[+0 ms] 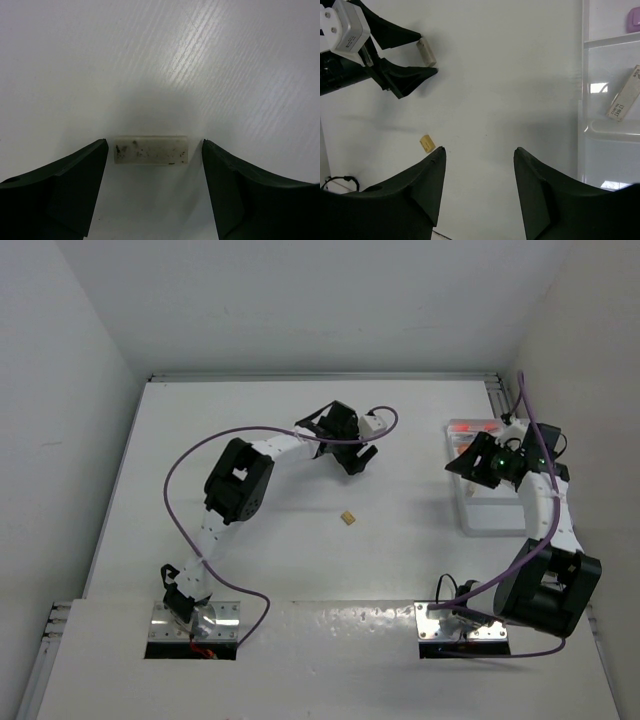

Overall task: Sort the stationery into containers
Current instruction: Pick up the stationery from the center of the board.

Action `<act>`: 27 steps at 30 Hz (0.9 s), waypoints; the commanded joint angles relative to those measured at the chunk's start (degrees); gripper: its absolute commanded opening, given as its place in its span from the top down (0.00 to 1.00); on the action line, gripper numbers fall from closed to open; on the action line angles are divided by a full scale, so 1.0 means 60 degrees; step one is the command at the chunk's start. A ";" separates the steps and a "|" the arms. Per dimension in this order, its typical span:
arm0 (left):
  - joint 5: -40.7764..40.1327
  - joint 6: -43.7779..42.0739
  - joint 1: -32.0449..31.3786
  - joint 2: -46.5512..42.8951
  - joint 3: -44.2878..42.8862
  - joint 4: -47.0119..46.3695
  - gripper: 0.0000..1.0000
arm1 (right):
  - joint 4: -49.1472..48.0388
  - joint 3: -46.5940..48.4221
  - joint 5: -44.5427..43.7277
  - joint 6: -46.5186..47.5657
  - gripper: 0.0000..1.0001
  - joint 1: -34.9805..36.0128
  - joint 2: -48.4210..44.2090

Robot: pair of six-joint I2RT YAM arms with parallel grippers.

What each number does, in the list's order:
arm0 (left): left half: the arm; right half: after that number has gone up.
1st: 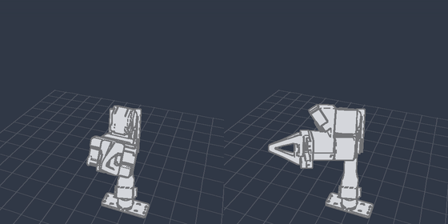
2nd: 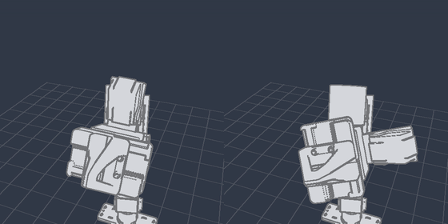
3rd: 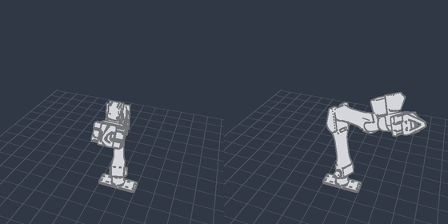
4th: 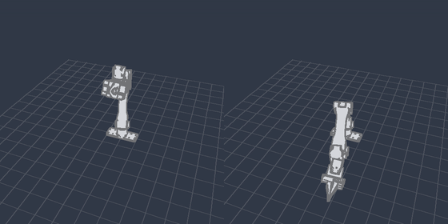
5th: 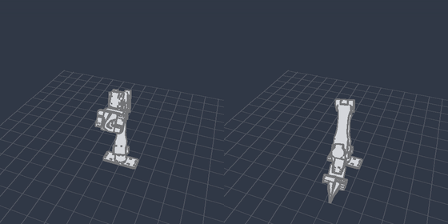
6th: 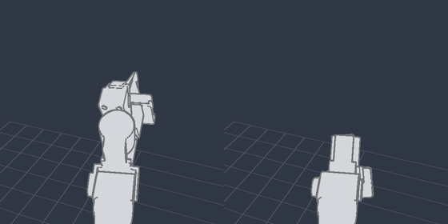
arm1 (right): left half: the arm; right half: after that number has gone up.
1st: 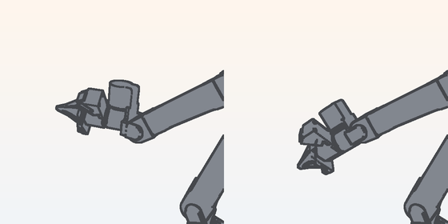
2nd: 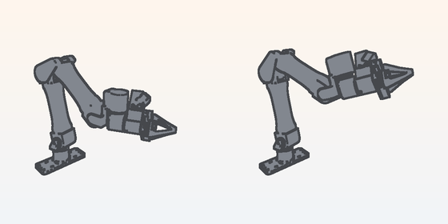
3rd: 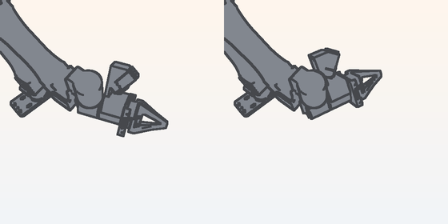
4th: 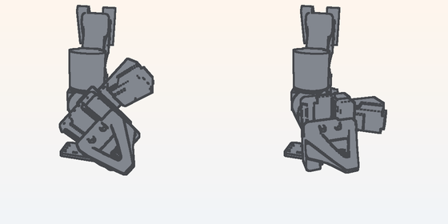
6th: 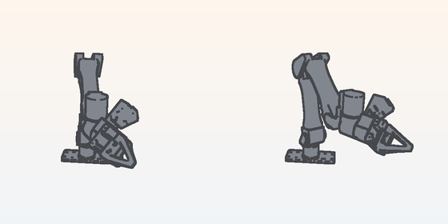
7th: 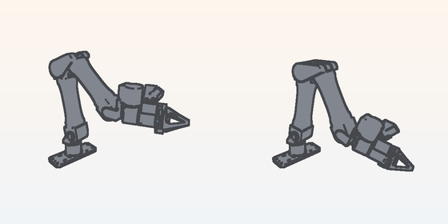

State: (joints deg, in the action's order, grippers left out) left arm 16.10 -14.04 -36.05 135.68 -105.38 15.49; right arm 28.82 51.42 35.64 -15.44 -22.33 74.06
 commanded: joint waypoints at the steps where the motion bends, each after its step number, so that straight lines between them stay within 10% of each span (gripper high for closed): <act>1: -0.0237 0.0158 0.0076 0.0122 0.0571 0.1638 0.18 | -0.0291 0.0058 0.0154 -0.0063 0.44 0.0103 0.0049; 16: 0.0129 0.0012 0.0252 -0.0346 0.1200 0.1317 0.52 | -0.0496 0.0044 0.0213 -0.0223 0.45 0.0644 0.0122; 27: 0.2941 0.0934 0.0560 -0.4008 0.3970 -0.1131 0.59 | -0.1536 -0.0235 -0.0241 -0.2361 0.47 0.3002 0.0312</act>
State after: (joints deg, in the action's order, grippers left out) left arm 27.11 -11.22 -32.47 118.48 -81.65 11.94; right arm 24.01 49.76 35.24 -24.12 -6.96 75.22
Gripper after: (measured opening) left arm 0.579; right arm 0.533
